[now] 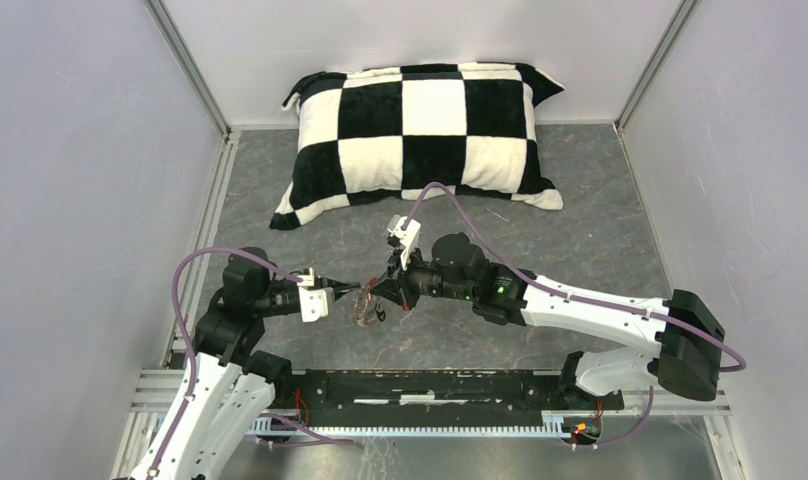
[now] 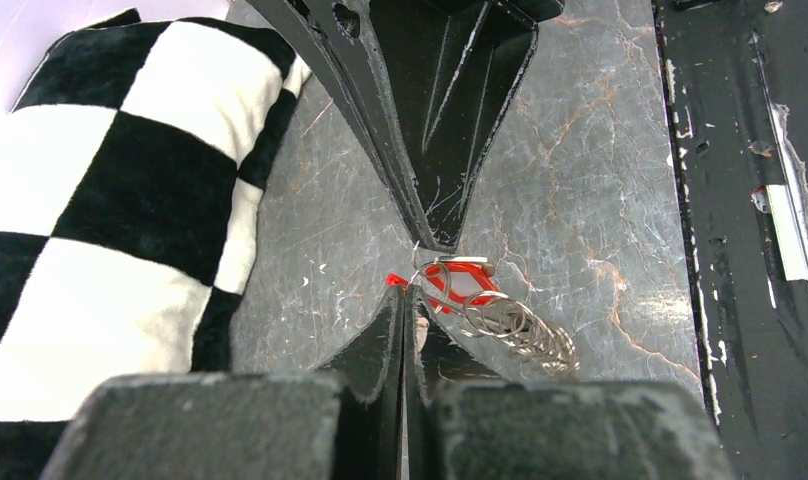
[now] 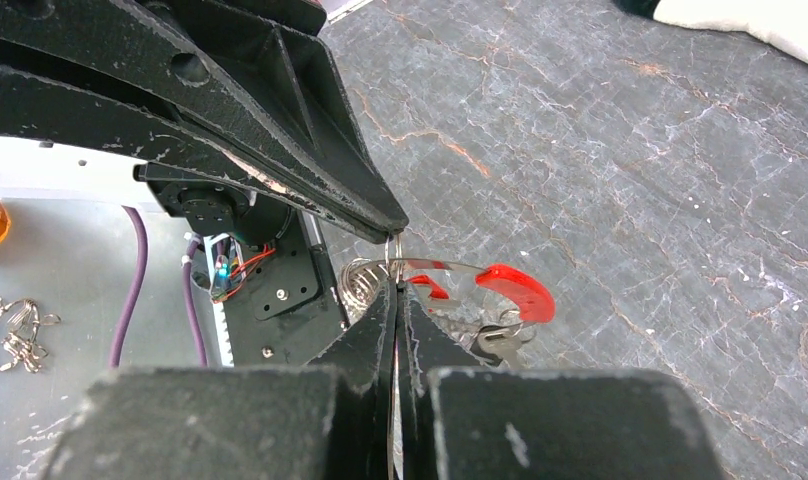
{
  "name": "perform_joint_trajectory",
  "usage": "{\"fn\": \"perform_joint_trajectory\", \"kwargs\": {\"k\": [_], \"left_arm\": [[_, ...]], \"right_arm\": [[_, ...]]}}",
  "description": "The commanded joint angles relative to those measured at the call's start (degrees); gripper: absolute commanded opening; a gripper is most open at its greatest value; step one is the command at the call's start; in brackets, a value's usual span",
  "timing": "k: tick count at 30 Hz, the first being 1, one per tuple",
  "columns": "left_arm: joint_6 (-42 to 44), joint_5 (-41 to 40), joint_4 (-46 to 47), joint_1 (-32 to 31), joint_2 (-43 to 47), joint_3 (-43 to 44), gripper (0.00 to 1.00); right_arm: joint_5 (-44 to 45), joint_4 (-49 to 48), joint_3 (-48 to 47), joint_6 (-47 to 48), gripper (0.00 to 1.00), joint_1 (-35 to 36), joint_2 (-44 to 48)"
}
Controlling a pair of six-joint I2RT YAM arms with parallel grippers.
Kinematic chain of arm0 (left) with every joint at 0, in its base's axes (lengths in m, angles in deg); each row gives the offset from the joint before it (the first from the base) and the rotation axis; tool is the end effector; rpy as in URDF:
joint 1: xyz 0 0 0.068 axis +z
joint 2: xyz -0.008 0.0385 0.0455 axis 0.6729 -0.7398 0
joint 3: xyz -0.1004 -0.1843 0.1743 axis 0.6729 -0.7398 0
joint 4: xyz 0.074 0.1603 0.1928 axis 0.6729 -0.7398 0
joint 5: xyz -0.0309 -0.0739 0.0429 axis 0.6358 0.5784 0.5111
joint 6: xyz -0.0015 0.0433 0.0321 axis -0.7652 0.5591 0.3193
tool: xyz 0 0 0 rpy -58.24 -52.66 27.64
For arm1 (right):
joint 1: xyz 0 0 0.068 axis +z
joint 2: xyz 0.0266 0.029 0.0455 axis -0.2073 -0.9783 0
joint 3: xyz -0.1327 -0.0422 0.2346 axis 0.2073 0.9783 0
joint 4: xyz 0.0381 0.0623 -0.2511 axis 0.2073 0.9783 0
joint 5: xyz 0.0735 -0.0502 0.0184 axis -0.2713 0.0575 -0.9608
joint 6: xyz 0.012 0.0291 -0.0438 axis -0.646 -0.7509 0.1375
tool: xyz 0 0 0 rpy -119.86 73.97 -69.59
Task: Put the keys on the keyring
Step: Place the keyring at the center of the board.
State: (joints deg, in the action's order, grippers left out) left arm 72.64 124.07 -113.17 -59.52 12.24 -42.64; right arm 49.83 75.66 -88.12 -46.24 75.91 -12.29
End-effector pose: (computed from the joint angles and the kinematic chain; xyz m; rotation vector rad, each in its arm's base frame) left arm 0.0998 -0.0618 0.2893 1.4429 1.1217 -0.5748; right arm 0.1285 0.2777 0.3007 -0.9081 1.7950 1.1331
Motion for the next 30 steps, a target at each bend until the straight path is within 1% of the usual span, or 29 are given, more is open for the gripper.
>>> {"fn": "perform_joint_trajectory", "kwargs": {"k": [1, 7, 10, 19, 24, 28, 30], "left_arm": [[-1.2, 0.3, 2.9, -0.2, 0.3, 0.1, 0.02], [-1.3, -0.5, 2.9, -0.2, 0.4, 0.5, 0.02], [-3.6, -1.5, 4.7, -0.2, 0.7, 0.2, 0.02], [-3.7, -2.1, 4.9, -0.2, 1.0, 0.2, 0.02], [-4.3, -2.6, 5.0, -0.2, 0.9, 0.2, 0.02], [-7.5, -3.8, 5.3, -0.2, -0.1, 0.1, 0.02], [-10.5, -4.6, 6.3, -0.2, -0.8, 0.0, 0.02]], "right_arm": [[0.0, -2.4, -2.4, 0.2, 0.0, -0.2, -0.4], [1.0, -2.2, -1.4, 0.2, 0.01, -0.2, 0.4], [1.9, -2.1, -0.5, -0.1, 0.0, -0.2, 1.0], [2.7, -2.1, 0.9, -0.4, 0.0, -0.2, 2.2], [4.6, -0.4, 1.3, 0.4, 0.01, -0.2, 3.5], [6.1, 2.1, 1.6, 1.2, 0.0, -0.3, 5.2], [6.1, 2.2, 1.8, 1.1, 0.0, -0.3, 5.6]]}}
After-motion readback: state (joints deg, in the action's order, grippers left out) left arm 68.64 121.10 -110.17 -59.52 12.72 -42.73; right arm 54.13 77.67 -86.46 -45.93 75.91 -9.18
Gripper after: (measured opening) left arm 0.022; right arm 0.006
